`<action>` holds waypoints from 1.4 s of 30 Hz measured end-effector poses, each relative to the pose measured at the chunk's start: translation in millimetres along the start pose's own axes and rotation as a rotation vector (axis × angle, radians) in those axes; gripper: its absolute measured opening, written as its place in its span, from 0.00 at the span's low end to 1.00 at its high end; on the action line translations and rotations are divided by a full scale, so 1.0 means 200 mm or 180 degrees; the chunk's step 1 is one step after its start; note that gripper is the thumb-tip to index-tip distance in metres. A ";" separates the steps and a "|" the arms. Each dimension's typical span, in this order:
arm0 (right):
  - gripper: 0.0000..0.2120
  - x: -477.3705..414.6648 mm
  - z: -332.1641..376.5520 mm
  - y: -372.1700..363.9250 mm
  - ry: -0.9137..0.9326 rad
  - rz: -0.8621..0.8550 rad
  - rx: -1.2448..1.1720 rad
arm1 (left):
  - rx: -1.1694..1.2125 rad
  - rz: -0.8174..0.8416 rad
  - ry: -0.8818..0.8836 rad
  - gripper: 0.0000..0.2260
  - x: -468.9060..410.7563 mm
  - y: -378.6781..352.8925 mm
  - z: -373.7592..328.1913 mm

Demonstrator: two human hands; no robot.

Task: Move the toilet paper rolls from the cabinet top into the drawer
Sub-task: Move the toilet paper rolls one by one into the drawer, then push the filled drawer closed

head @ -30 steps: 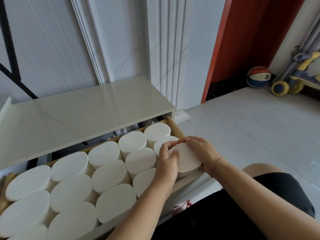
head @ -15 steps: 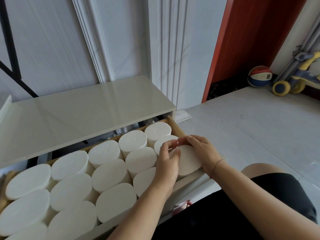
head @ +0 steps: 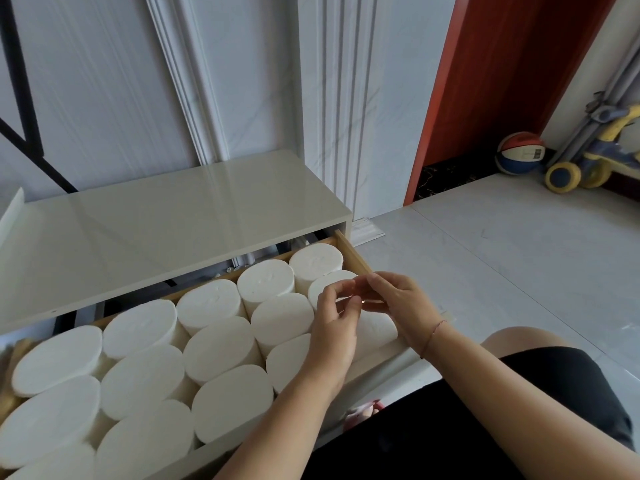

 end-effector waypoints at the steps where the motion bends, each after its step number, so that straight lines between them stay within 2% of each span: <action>1: 0.14 0.01 0.00 0.00 0.0063 -0.0033 0.0096 | -0.0107 0.0028 -0.0044 0.08 0.01 0.01 -0.01; 6: 0.11 0.09 0.03 -0.08 0.0647 -0.0097 0.1231 | -0.0966 0.0178 -0.0427 0.08 0.15 0.20 -0.07; 13: 0.08 0.29 0.02 -0.29 0.1170 -0.0114 0.2189 | -0.2032 0.0112 -0.0608 0.14 0.40 0.59 -0.14; 15: 0.12 0.34 0.00 -0.37 0.1310 -0.0105 0.2780 | -0.2544 0.0146 -0.0641 0.18 0.48 0.67 -0.14; 19: 0.35 0.36 -0.06 -0.49 0.1215 -0.0131 0.3829 | -0.3733 -0.0029 -0.0819 0.24 0.60 0.85 -0.16; 21: 0.39 0.35 -0.08 -0.50 0.1154 -0.0274 0.4161 | -0.4108 -0.0150 -0.0713 0.27 0.62 0.93 -0.16; 26: 0.39 0.33 -0.07 -0.51 0.1206 -0.0498 0.4213 | -0.4456 -0.0341 -0.0458 0.31 0.62 1.06 -0.14; 42: 0.38 -0.03 0.06 -0.65 0.1454 -0.0732 0.4035 | -0.4747 -0.0590 -0.0740 0.31 0.25 1.20 -0.15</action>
Point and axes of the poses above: each hand's wrist, its own x-axis away from the middle knuckle, its own y-axis out of the back of the hand, z = x × y, the point moved 8 cm from there along -x, towards the middle knuckle, and after that the axes turned 6 degrees about -y, right-handed, at the moved point
